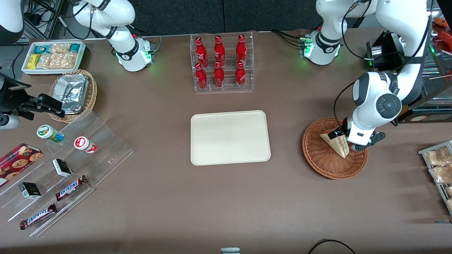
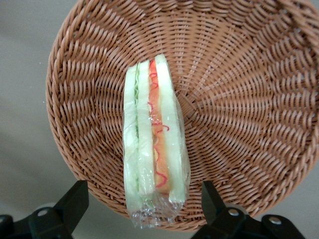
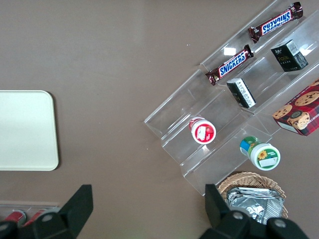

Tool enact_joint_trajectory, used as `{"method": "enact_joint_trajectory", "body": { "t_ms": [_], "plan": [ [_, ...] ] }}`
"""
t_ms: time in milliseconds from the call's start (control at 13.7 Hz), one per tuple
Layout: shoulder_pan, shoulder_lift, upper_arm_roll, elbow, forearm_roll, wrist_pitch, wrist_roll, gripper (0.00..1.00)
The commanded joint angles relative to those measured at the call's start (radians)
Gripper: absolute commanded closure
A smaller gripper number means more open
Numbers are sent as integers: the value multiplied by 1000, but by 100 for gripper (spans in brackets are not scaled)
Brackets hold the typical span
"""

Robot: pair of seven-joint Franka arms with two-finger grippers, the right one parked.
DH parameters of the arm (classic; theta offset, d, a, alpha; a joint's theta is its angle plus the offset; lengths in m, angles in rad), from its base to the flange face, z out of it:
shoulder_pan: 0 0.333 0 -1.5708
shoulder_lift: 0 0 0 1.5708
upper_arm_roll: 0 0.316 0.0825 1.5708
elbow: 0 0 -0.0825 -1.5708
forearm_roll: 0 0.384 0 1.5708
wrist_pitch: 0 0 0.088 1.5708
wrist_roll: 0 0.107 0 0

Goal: Place sandwich from basket to tray
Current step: 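Lower the left gripper onto the sandwich and close on it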

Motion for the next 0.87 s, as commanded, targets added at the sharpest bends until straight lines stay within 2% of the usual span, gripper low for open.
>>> {"method": "enact_joint_trajectory", "body": {
  "t_ms": [0,291,364,437,510,583,656,728,801],
  "plan": [
    [-1,8,2,-17,17,42,-36,1],
    [-1,42,2,-13,17,91,-68,1],
    [-1,51,2,-14,17,104,-77,8],
    [-1,62,2,-13,17,117,-88,25],
    [-1,66,2,-13,17,123,-97,50],
    [-1,65,2,-10,17,121,-102,68],
    [-1,63,2,-7,17,117,-102,80],
    [-1,62,3,-4,17,114,-105,88],
    [-1,60,2,1,17,112,-108,91]
  ]
}}
